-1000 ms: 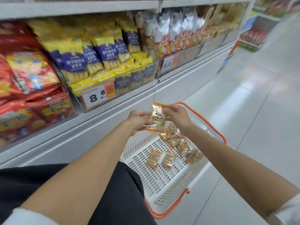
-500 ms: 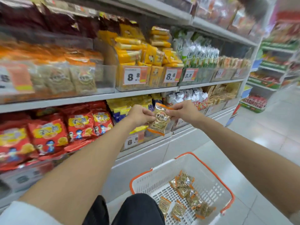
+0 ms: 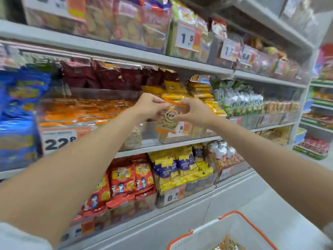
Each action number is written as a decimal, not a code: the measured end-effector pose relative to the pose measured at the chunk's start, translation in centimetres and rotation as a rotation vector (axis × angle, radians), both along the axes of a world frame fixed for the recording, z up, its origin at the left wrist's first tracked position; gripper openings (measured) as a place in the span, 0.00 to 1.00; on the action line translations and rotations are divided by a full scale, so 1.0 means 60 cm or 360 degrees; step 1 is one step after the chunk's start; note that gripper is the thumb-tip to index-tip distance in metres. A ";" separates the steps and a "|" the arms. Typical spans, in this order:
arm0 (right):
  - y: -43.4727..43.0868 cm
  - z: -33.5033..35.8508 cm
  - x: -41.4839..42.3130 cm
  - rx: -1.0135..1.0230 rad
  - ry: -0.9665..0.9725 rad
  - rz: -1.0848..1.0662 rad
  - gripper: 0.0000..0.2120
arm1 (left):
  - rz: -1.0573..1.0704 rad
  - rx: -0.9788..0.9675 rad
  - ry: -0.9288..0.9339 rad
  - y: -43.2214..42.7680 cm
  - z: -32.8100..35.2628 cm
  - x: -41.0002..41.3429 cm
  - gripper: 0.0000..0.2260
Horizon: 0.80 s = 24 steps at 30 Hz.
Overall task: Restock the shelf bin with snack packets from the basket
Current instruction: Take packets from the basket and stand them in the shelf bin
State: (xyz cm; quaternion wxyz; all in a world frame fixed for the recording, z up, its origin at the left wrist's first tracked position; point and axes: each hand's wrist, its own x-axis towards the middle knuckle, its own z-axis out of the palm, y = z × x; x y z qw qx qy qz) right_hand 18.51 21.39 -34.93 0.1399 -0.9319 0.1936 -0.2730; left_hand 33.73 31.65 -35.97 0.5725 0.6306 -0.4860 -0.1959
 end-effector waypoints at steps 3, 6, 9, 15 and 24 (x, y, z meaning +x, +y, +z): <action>-0.009 0.044 0.056 -0.0089 -0.0145 -0.0005 0.08 | 0.0029 -0.0054 0.0046 0.007 0.050 0.052 0.08; -0.016 0.060 0.116 -0.0208 -0.0115 0.0009 0.07 | 0.0122 0.0049 -0.0154 0.011 0.070 0.110 0.10; -0.022 0.053 0.166 -0.0290 -0.0056 0.0030 0.09 | 0.0147 0.0146 -0.0288 0.005 0.063 0.159 0.05; -0.052 0.032 0.242 -0.0582 0.0301 -0.0056 0.17 | 0.0161 0.0299 -0.0348 -0.030 0.021 0.236 0.11; -0.040 -0.012 0.291 -0.1335 0.1020 -0.0308 0.19 | 0.0101 0.0549 -0.0738 -0.053 -0.032 0.273 0.10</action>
